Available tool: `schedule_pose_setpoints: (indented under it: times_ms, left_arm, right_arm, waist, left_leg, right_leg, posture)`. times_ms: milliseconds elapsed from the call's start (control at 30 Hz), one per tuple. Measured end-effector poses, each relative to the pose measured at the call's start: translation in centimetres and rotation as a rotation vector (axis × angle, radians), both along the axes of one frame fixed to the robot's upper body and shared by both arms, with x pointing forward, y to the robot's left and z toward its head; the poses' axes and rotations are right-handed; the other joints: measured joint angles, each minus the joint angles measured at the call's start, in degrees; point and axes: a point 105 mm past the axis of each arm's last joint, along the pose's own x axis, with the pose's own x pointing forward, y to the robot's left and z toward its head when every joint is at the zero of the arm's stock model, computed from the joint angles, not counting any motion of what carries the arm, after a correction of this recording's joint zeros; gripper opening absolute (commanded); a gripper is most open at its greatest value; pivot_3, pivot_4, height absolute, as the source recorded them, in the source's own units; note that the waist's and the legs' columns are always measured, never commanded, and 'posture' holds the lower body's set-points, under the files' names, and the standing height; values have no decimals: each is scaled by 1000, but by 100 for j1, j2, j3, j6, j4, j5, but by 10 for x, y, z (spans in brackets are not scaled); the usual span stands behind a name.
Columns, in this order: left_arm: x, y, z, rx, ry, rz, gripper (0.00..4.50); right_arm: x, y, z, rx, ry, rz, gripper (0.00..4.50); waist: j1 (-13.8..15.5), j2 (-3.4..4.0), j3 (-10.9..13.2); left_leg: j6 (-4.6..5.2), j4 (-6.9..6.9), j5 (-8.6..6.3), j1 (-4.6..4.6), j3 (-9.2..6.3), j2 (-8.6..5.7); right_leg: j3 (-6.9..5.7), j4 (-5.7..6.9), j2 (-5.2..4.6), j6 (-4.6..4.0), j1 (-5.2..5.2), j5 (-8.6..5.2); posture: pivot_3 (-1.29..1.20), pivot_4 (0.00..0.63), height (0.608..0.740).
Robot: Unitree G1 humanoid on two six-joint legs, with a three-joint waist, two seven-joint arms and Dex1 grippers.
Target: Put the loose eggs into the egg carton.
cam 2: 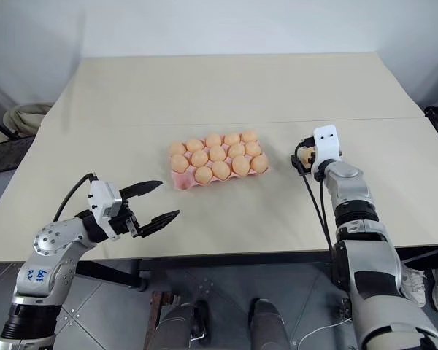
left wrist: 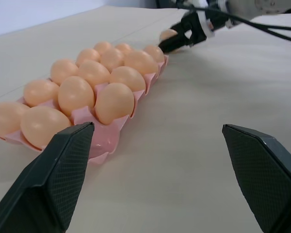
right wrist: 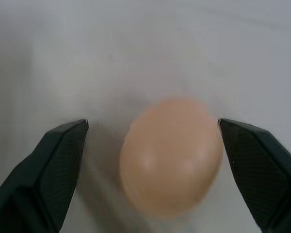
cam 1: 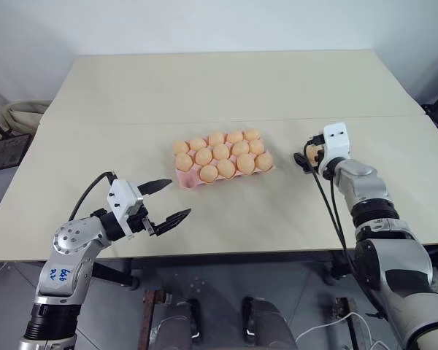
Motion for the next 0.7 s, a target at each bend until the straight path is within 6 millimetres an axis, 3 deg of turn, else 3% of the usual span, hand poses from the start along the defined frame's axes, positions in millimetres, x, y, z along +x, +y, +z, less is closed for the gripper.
schedule_pose_setpoints:
  times_ms: [200, 333, 433, 533, 700]
  left_arm:
    - [1, 2, 3, -1, -12, 11, 4500]
    - [1, 2, 5, 0, -19, 9, 4500]
    - [2, 10, 9, -5, -39, 43, 4500]
    - [1, 30, 10, -20, -49, 137, 4500]
    - [-10, 58, -8, -25, 8, 270, 4500]
  right_arm:
    - [-2, 9, -2, 27, 2, 68, 1825]
    - [-9, 21, 4, 20, -62, 190, 1825]
    - [-24, 51, 14, -29, -145, 400, 1825]
    - [-40, 95, 25, -9, -187, 585, 1825]
    - [-69, 177, 47, 20, -205, 836, 1825]
  waist:
    - [-48, 0, 0]
    - [-51, 0, 0]
    - [-59, 0, 0]
    - [-106, 0, 0]
    - [-150, 0, 0]
  left_leg:
    - [-2, 1, 3, 3, 0, 1]
    - [-2, 1, 4, 3, 0, 5]
    - [-4, 0, 3, 4, 2, 16]
    - [-12, 1, 5, 12, 8, 32]
    - [-44, 1, 3, 17, 1, 56]
  right_leg:
    - [1, 8, 5, 1, 0, 0]
    - [3, 9, 36, 1, -2, 0]
    - [9, 9, 48, 1, -3, 0]
    - [20, 21, 44, -4, -6, -2]
    - [13, 35, 48, -40, -15, -4]
  posture:
    - [0, 150, 740]
    - [0, 150, 740]
    - [0, 150, 740]
    - [0, 150, 740]
    - [0, 150, 740]
